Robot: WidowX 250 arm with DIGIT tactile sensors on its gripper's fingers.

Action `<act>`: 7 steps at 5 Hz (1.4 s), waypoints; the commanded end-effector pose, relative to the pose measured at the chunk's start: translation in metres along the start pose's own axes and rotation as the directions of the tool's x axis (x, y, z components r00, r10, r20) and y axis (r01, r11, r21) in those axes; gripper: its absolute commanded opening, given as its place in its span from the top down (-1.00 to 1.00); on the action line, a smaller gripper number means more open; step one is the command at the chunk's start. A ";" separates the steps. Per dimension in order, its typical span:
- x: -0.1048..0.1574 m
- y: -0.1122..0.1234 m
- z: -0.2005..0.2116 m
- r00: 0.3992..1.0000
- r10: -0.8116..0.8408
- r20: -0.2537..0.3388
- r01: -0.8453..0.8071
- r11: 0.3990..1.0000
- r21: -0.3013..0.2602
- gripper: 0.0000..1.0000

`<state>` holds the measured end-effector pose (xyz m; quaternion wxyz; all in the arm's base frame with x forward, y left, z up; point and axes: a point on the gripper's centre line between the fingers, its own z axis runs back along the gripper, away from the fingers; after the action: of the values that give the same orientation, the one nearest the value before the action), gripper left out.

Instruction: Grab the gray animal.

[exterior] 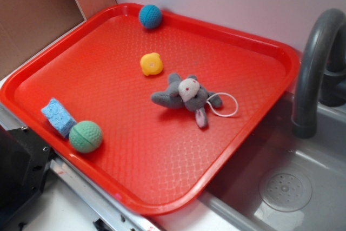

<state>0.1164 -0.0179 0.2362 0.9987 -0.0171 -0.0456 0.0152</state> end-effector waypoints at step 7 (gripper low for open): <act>0.098 -0.088 -0.112 0.658 -0.739 0.147 0.738 0.671 0.071 -1.00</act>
<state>0.2200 -0.0989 0.1211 0.9169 0.0046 -0.0983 -0.3867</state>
